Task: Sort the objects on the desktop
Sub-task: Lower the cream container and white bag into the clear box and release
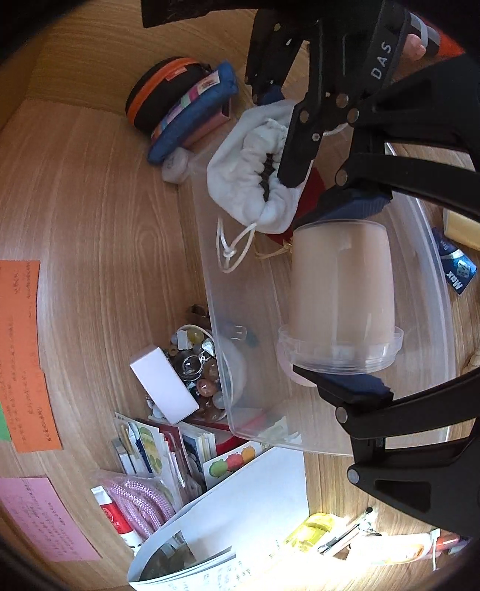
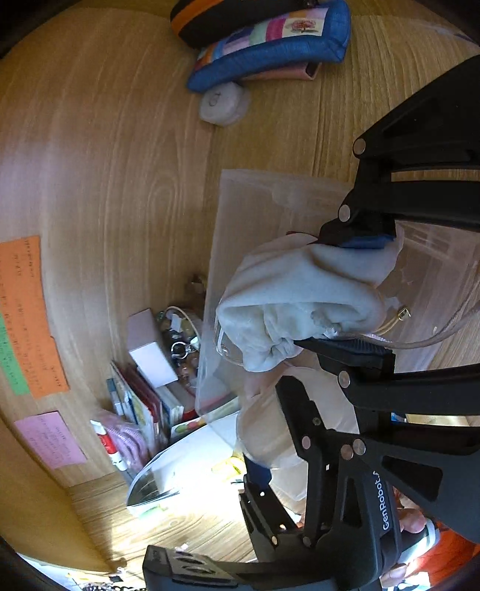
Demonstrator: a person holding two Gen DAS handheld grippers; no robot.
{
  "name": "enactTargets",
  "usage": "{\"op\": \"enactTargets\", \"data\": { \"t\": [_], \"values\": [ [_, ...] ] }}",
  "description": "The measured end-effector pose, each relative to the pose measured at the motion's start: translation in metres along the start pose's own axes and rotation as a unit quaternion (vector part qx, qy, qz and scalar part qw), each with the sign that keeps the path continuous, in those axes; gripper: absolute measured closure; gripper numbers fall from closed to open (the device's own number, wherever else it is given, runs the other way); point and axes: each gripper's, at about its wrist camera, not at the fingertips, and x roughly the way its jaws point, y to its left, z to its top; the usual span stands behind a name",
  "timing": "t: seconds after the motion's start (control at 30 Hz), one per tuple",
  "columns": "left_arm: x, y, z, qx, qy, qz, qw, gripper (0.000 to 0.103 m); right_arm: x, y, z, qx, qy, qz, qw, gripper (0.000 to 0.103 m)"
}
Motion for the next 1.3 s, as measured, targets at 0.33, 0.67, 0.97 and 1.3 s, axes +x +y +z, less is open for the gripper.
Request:
{"op": "enactTargets", "data": {
  "t": [0.33, 0.67, 0.97, 1.3],
  "values": [
    [0.013, -0.001, -0.007, 0.013, 0.031, 0.002, 0.9994, 0.036, 0.002, 0.003, -0.001, -0.010, 0.005, -0.004, 1.000, 0.059],
    [0.000, -0.003, -0.007, 0.016, 0.007, 0.003, 0.9998, 0.030, -0.017, 0.005, 0.002, -0.005, -0.039, -0.005, 0.999, 0.041],
    [-0.023, -0.002, -0.004, 0.010, -0.031, 0.011, 0.9994, 0.013, -0.030, -0.004, 0.005, 0.014, -0.066, 0.002, 0.998, 0.022],
    [-0.059, 0.007, -0.013, -0.002, -0.051, 0.023, 0.9985, 0.010, -0.070, -0.002, -0.003, 0.052, -0.078, 0.031, 0.995, 0.022]
  ]
}}
